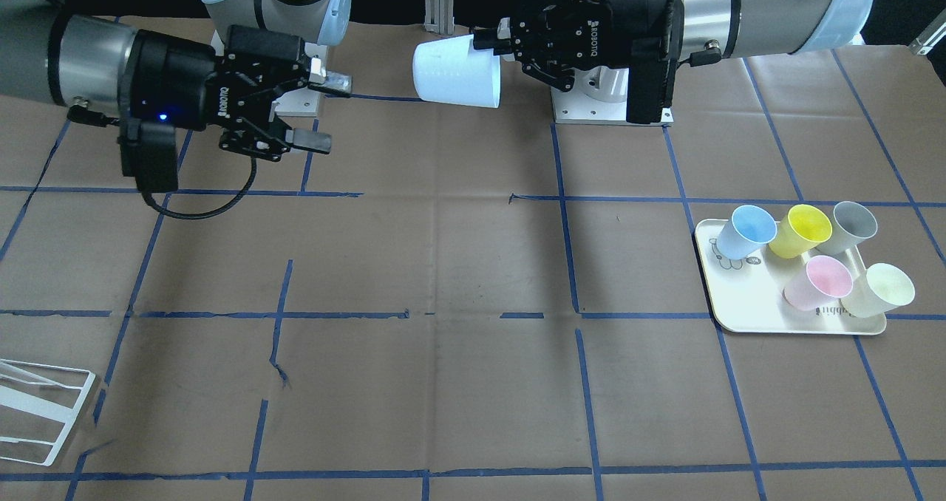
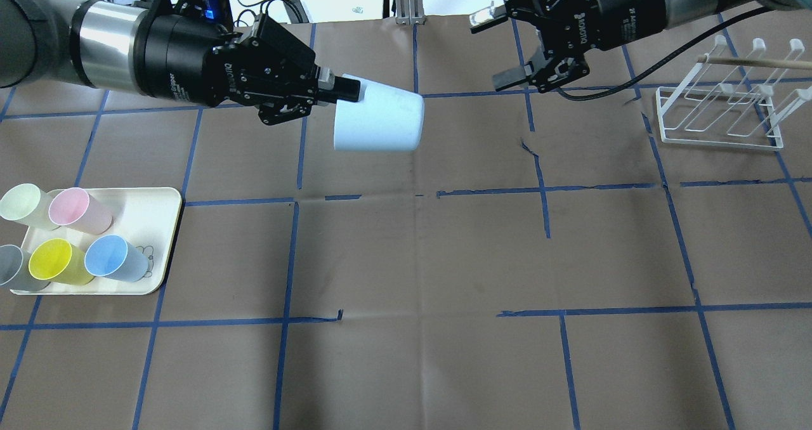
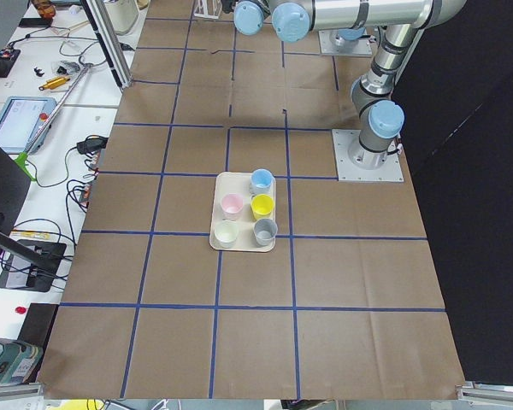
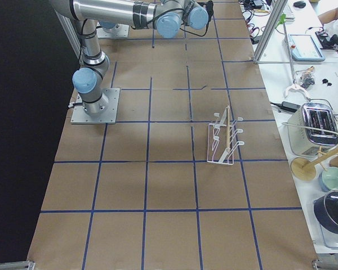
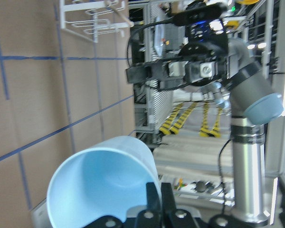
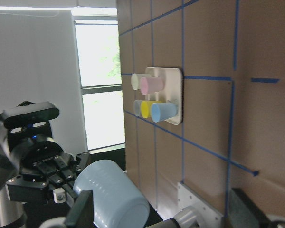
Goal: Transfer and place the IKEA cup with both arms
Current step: 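Open the right gripper and pull it back while the left gripper takes the cup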
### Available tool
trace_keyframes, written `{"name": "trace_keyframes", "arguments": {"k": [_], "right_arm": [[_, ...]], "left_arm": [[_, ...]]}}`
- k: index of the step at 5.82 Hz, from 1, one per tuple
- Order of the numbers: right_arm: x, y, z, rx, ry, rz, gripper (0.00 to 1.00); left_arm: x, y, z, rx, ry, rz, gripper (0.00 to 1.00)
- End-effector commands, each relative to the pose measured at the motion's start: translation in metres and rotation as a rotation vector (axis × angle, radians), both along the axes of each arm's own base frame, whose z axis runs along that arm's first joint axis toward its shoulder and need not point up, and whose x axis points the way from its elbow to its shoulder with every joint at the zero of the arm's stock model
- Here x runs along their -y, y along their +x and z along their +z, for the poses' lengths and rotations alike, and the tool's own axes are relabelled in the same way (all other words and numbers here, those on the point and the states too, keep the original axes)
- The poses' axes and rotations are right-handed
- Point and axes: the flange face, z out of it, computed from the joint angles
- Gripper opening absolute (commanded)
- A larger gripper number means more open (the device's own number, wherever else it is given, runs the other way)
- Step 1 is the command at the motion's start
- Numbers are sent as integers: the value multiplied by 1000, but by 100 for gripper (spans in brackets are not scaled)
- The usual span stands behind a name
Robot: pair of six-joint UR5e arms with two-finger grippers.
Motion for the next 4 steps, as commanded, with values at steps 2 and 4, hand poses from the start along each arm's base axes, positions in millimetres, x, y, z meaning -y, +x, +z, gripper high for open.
{"name": "trace_keyframes", "arguments": {"k": [2,4], "right_arm": [[48,-97,-40,-676,-109,-21,100],[58,-127,-32,-941,-150,-32,100]], "left_arm": [[4,53,-24,694,-67,-176,2],[35,99,-57,1008,12,-113,2]]}}
